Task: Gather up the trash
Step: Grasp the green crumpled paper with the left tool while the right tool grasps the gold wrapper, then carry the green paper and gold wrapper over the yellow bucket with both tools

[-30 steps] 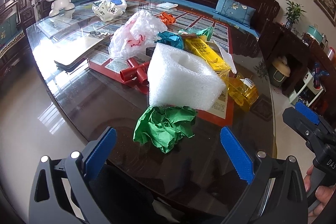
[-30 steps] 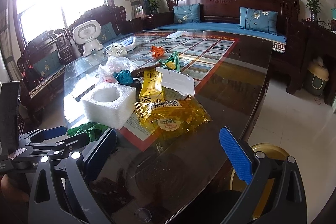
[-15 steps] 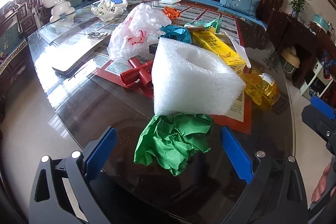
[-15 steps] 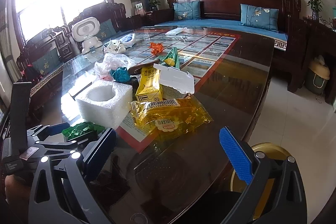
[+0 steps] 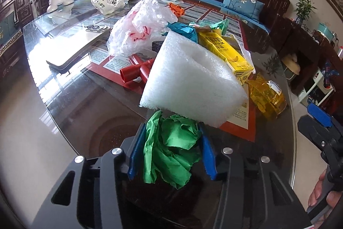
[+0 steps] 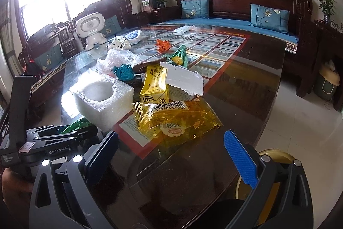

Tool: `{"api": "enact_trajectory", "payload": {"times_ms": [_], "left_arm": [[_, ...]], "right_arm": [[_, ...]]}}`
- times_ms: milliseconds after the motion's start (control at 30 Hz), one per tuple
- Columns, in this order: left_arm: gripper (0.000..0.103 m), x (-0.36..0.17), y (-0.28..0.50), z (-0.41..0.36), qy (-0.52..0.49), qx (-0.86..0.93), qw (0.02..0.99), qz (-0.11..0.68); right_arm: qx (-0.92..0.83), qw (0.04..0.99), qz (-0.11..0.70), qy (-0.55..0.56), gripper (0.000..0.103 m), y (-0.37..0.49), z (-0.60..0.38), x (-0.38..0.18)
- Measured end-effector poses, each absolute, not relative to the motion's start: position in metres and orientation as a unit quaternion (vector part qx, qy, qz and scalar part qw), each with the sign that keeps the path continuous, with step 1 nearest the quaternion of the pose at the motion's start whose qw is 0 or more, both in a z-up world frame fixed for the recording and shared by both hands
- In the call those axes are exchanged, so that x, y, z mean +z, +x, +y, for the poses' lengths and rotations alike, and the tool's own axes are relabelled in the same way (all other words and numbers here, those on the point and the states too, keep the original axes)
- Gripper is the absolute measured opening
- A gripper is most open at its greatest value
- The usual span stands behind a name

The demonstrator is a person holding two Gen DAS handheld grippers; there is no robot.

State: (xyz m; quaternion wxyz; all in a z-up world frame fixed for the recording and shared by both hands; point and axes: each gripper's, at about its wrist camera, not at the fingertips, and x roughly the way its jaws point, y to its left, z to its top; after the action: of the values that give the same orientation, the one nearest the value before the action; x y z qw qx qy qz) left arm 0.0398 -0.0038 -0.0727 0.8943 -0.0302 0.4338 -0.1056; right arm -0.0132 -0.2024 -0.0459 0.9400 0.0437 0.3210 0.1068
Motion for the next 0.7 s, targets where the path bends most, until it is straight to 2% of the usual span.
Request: {"api": "enact_trajectory", "payload": {"times_ms": [467, 500, 533, 600, 633, 700], "left_arm": [[0.047, -0.054, 0.023, 0.007, -0.075, -0.154, 0.892, 0.417], [0.047, -0.052, 0.024, 0.008, -0.079, -0.156, 0.892, 0.416], [0.047, -0.051, 0.024, 0.009, -0.082, -0.159, 0.892, 0.415], [0.047, -0.049, 0.024, 0.010, -0.092, -0.166, 0.891, 0.413], [0.047, -0.047, 0.024, 0.011, -0.094, -0.169, 0.890, 0.412], [0.047, -0.043, 0.024, 0.012, -0.095, -0.170, 0.893, 0.406]], "right_arm": [[0.093, 0.931, 0.351, -0.042, 0.094, 0.046, -0.177, -0.063], [0.092, 0.931, 0.350, -0.047, 0.088, 0.048, -0.177, -0.065], [0.095, 0.928, 0.358, -0.049, 0.068, 0.052, -0.177, -0.066], [0.111, 0.922, 0.370, -0.028, 0.052, 0.056, -0.181, -0.067], [0.120, 0.921, 0.371, -0.019, 0.040, 0.056, -0.184, -0.067], [0.123, 0.922, 0.367, -0.012, 0.038, 0.055, -0.188, -0.066]]}}
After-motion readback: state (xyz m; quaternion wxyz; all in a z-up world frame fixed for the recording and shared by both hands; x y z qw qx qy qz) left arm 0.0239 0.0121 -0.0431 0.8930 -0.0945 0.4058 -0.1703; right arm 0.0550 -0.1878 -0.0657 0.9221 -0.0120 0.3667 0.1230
